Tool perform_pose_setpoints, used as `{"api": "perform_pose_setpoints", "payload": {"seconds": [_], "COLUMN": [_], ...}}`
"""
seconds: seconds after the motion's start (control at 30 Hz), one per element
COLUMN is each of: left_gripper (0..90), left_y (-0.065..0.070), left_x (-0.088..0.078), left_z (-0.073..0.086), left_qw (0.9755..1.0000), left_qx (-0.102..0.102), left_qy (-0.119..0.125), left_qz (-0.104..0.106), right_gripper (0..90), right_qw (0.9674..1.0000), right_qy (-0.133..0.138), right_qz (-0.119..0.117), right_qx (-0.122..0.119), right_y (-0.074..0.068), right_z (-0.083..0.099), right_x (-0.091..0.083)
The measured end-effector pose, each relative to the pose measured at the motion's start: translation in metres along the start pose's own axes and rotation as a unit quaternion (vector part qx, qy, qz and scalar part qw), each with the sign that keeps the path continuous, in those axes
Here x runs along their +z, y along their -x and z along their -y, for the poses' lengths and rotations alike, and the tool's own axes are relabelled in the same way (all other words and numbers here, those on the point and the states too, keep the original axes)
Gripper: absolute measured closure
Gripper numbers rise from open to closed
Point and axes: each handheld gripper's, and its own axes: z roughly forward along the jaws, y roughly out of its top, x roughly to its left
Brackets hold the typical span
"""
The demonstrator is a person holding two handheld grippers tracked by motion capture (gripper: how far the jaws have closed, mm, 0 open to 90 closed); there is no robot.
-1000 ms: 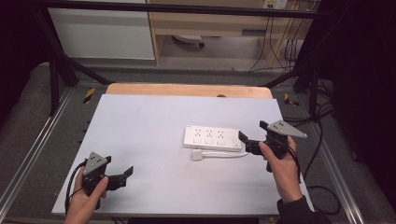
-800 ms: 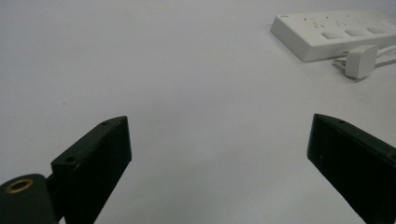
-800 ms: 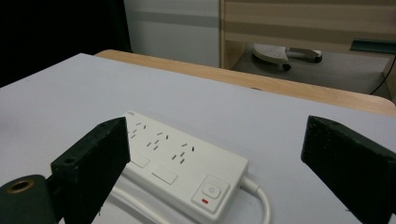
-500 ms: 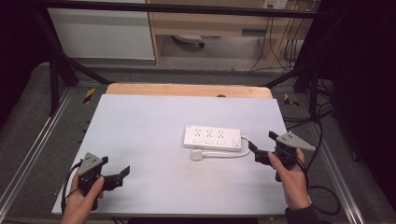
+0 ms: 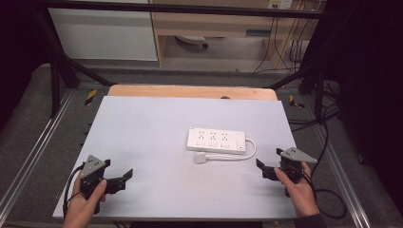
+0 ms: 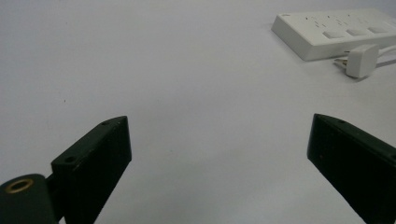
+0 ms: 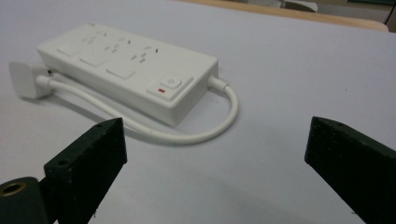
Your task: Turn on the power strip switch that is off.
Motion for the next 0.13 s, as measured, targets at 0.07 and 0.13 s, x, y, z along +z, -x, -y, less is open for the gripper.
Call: {"api": "perform_pose_setpoints", "payload": {"seconds": [0.07, 0.13], "left_gripper": [6.4, 6.4], "left_y": [-0.0001, 0.0], "left_x": [-0.0001, 0.0004], "left_z": [0.0, -0.0002], "left_qw": [1.0, 1.0], "left_qx": [0.0, 0.0], "left_qy": [0.001, 0.0], "left_qz": [0.0, 0.001], "right_gripper": [5.3, 4.8], "right_qw": [0.9999, 0.9998], "right_qy": [-0.012, -0.019], "right_qz": [0.002, 0.001], "right_qx": [-0.009, -0.002], "right_y": [0.0, 0.0], "right_z": [0.0021, 0.0045], "right_x": [0.0031, 0.0059]}}
